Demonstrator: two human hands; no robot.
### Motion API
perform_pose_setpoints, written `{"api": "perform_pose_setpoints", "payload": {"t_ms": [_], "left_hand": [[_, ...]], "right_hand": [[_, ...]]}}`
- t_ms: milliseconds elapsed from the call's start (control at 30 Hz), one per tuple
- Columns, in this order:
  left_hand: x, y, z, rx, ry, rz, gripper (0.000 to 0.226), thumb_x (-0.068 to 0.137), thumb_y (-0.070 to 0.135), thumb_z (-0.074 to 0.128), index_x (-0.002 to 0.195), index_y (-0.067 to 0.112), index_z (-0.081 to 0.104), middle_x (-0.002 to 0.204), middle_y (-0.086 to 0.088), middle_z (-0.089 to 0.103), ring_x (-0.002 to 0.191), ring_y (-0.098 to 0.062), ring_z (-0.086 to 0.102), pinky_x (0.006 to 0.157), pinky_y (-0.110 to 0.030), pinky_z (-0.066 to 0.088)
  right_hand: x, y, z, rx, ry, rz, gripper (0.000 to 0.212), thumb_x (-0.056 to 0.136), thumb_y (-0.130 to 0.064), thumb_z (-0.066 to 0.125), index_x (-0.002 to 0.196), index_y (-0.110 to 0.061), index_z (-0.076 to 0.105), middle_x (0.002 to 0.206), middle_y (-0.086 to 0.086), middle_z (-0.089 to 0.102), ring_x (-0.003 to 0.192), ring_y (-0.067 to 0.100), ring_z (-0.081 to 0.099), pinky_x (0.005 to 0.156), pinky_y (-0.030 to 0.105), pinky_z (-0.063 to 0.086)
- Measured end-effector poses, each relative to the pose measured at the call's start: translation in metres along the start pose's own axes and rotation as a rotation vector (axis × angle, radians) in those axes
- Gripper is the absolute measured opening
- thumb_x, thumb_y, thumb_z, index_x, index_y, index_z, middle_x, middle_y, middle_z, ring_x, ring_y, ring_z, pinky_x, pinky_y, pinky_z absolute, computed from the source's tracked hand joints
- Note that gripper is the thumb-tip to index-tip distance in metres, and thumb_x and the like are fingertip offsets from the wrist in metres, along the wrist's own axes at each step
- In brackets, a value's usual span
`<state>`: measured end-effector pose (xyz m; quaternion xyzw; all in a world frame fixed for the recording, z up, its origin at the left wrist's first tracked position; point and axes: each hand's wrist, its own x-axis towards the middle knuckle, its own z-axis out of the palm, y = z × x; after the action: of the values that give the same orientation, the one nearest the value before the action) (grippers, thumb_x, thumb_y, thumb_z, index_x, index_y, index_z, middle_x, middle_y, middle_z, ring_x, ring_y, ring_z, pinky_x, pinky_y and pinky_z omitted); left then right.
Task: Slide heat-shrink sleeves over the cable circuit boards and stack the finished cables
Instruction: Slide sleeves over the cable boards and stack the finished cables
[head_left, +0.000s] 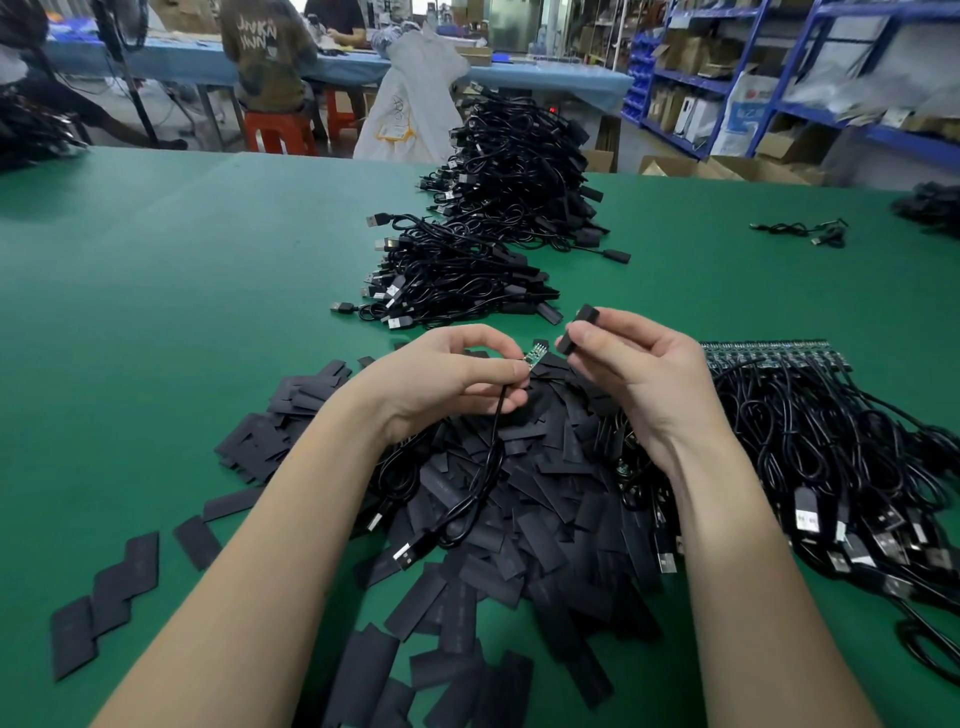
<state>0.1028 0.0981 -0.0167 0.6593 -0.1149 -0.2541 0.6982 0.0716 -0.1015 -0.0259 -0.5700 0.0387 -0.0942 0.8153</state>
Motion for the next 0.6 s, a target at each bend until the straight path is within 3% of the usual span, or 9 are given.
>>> {"api": "perform_pose_setpoints", "payload": {"t_ms": [233, 467, 600], "left_hand": [[0.002, -0.001, 0.001, -0.038, -0.052, 0.017, 0.009, 0.089, 0.006, 0.071, 0.09, 0.013, 0.064, 0.083, -0.007, 0.072, 0.073, -0.015, 0.069, 0.068, -0.018, 0.055], [0.0, -0.001, 0.002, -0.077, -0.089, 0.041, 0.01, 0.088, 0.004, 0.069, 0.091, 0.011, 0.062, 0.082, -0.007, 0.071, 0.069, -0.013, 0.069, 0.064, -0.018, 0.054], [-0.002, -0.001, -0.002, -0.073, -0.107, 0.045, 0.014, 0.082, 0.01, 0.072, 0.09, 0.011, 0.062, 0.082, -0.007, 0.071, 0.07, -0.014, 0.068, 0.065, -0.018, 0.054]], "right_hand": [[-0.004, 0.001, 0.01, 0.116, -0.058, -0.021, 0.024, 0.068, -0.006, 0.081, 0.091, -0.005, 0.075, 0.088, 0.013, 0.078, 0.085, 0.02, 0.077, 0.074, 0.022, 0.059], [-0.004, 0.002, 0.011, 0.154, -0.079, -0.018, 0.022, 0.068, -0.006, 0.081, 0.09, -0.007, 0.077, 0.09, 0.016, 0.078, 0.089, 0.022, 0.076, 0.077, 0.022, 0.059], [-0.005, 0.002, 0.011, 0.177, -0.116, 0.045, 0.028, 0.07, -0.008, 0.079, 0.098, -0.004, 0.075, 0.097, 0.016, 0.077, 0.096, 0.022, 0.076, 0.08, 0.022, 0.058]]}}
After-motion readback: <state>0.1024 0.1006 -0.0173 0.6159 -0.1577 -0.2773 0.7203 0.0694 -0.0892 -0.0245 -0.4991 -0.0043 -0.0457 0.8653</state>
